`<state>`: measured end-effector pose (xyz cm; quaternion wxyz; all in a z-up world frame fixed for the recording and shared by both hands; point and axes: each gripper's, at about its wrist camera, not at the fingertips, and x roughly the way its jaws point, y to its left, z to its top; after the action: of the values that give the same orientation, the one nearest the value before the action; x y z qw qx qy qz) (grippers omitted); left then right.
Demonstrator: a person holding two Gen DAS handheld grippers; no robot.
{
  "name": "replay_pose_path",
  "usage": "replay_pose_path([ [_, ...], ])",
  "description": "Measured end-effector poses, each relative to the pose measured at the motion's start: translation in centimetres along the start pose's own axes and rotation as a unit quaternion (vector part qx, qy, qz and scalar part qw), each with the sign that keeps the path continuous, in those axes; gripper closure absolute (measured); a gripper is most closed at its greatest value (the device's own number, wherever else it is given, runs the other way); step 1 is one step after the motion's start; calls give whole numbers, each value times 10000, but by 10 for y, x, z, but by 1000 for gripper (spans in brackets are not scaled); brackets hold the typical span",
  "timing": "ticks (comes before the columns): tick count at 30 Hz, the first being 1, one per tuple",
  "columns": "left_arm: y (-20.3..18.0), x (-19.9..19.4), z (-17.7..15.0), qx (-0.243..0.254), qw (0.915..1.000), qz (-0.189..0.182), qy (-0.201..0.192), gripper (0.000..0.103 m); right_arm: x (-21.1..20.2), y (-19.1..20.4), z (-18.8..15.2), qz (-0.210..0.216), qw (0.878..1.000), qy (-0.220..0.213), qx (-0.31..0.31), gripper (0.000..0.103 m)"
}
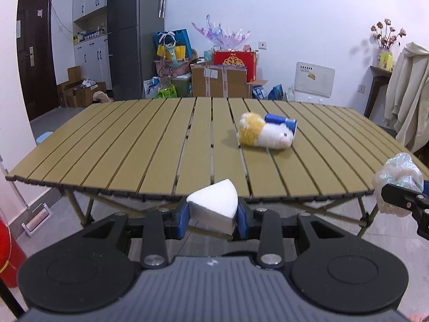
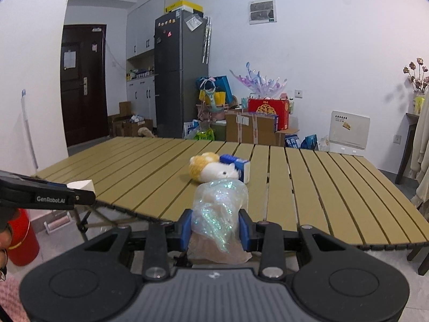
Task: Collect trash
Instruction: 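Carry the foam wedge and plastic bag from the table over the black bin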
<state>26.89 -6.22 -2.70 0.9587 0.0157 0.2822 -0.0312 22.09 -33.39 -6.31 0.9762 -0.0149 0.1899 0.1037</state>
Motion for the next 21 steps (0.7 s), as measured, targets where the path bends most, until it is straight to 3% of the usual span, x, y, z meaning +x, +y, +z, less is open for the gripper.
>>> replay_pose_path([
  [13, 20, -13, -60, 137, 9992, 12, 368, 68, -4, 27, -60, 94, 9975, 693, -20, 69],
  [21, 30, -4, -107, 168, 9961, 88, 861, 68, 9, 51, -100, 272, 9912, 1298, -10, 69],
])
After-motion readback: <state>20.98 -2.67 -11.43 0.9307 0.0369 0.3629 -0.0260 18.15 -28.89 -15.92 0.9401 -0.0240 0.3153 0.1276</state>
